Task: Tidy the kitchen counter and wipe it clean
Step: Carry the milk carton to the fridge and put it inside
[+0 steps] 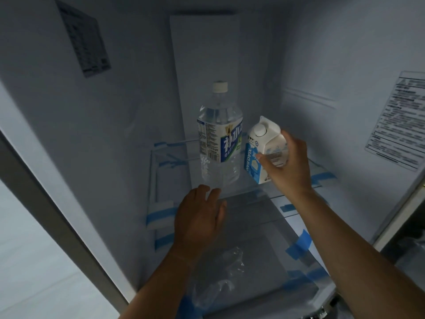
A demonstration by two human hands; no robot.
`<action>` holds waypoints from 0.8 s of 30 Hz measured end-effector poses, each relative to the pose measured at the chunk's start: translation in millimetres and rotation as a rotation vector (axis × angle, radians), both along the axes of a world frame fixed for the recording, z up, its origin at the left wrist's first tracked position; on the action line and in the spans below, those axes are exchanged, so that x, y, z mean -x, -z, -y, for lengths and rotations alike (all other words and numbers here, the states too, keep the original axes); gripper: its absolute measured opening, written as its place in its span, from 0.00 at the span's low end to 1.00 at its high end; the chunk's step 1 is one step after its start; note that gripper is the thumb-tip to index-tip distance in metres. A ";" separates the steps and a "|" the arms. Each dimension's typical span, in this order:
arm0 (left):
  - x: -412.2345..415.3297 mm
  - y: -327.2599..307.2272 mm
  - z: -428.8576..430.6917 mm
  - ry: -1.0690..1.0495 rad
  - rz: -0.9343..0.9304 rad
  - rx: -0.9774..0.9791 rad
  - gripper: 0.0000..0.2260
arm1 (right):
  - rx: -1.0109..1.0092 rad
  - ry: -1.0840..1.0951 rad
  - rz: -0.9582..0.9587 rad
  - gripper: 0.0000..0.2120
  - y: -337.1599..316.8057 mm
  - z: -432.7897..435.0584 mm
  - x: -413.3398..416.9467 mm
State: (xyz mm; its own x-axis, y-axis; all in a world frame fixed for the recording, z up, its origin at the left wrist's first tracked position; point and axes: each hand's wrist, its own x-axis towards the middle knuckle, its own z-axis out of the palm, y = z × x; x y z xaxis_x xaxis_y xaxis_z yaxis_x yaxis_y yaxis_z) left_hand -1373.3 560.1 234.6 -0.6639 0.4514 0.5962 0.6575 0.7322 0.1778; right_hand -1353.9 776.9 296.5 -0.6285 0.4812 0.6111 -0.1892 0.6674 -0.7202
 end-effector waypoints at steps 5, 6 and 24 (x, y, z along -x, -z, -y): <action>-0.3 -0.7 0.3 0.014 -0.005 -0.013 0.16 | 0.004 -0.033 0.014 0.35 4.4 0.3 -2.5; -0.4 -0.7 0.3 0.018 -0.005 -0.013 0.16 | -0.020 -0.033 0.025 0.35 3.0 -0.5 0.1; -9.1 -12.3 2.4 0.018 0.076 -0.010 0.20 | -0.517 0.107 0.546 0.20 48.8 0.0 -45.8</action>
